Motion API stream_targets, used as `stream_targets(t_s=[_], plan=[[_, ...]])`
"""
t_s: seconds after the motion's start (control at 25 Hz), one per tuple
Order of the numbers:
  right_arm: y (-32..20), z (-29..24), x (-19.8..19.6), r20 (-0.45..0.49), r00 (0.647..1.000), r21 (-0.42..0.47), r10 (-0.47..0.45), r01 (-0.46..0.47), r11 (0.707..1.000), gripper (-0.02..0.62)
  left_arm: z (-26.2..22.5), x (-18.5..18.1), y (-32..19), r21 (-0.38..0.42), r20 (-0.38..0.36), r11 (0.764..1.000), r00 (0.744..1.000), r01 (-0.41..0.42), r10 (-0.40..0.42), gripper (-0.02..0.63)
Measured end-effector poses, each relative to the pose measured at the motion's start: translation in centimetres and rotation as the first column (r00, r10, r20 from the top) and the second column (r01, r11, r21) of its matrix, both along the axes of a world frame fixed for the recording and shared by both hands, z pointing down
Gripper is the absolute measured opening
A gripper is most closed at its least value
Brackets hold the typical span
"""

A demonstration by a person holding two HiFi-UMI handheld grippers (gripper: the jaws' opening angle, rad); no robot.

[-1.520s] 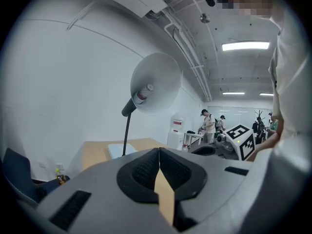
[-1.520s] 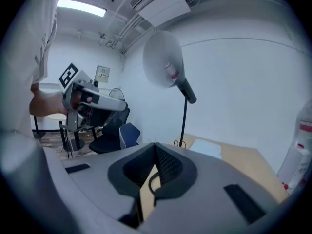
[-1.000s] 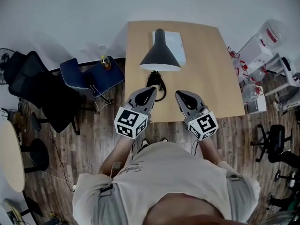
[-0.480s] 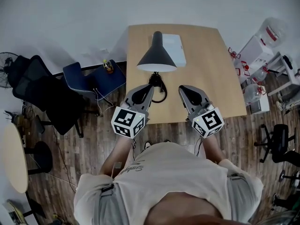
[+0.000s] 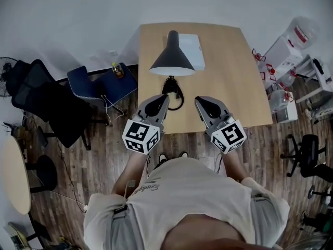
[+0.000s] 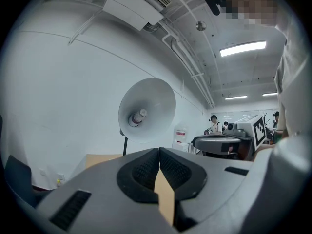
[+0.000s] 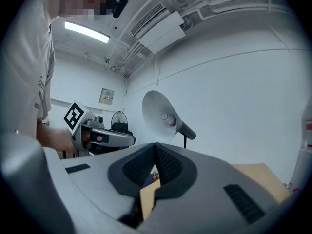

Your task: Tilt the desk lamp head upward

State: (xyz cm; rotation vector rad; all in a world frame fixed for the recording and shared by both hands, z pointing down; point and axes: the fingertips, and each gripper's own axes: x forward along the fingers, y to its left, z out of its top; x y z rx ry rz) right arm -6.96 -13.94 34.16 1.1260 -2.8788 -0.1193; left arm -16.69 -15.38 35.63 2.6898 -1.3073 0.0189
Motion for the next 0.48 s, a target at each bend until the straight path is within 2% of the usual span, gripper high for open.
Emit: stream_targets(t_s=[0.2, 0.48], plan=[[-0.1, 0.0, 0.6, 0.013, 1.0, -0.005, 0.023, -0.023, 1.0, -0.005, 0.2, -0.4, 0.1, -0.004, -0.023, 1.0, 1.0, 0.012, -0.012, 0.015], [0.9, 0.1, 0.9, 0.02, 0.999, -0.002, 0.029, -0.029, 1.0, -0.005, -0.6, 0.4, 1.1, 0.022, 0.0, 1.0, 1.0, -0.009, 0.009, 0.015]])
